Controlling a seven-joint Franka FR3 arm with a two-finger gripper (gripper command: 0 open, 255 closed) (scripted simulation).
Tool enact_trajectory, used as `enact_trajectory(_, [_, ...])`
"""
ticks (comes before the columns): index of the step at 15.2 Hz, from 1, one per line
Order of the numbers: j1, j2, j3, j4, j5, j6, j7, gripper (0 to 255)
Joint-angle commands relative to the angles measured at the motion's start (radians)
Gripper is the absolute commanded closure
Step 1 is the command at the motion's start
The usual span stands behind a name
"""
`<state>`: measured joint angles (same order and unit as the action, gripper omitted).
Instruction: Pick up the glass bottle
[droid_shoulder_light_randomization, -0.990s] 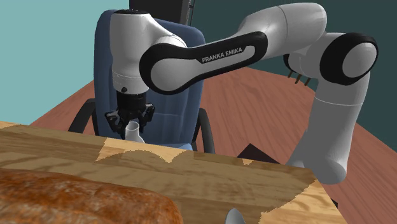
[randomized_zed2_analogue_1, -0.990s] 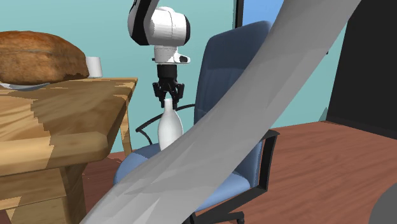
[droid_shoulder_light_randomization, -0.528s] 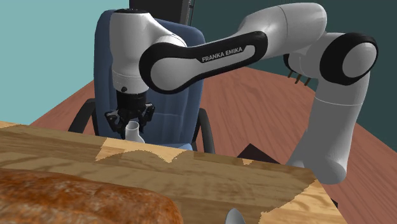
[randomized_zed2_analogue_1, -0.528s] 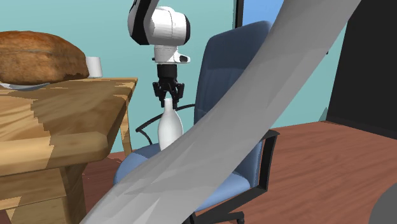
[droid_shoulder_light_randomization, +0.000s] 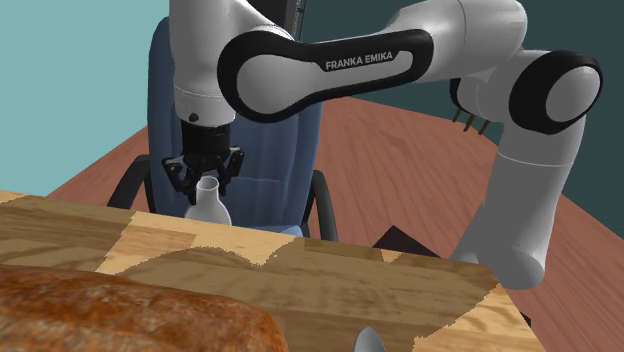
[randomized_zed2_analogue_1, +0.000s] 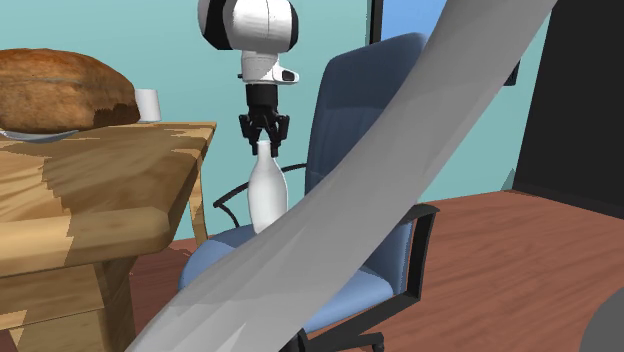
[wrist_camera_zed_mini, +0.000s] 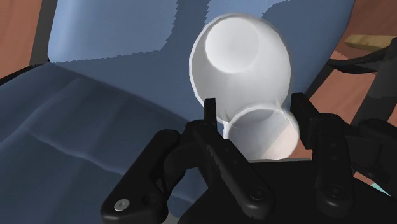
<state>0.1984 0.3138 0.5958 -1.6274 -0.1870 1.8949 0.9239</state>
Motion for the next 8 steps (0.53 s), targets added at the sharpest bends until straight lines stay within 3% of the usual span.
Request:
enact_trajectory(1, [0.001,-0.005,0.002,0.026,0.004,-0.030,-0.003,255])
enact_trajectory(8, [0.005,-0.011,0.005,0.089,0.009,-0.097,-0.008,255])
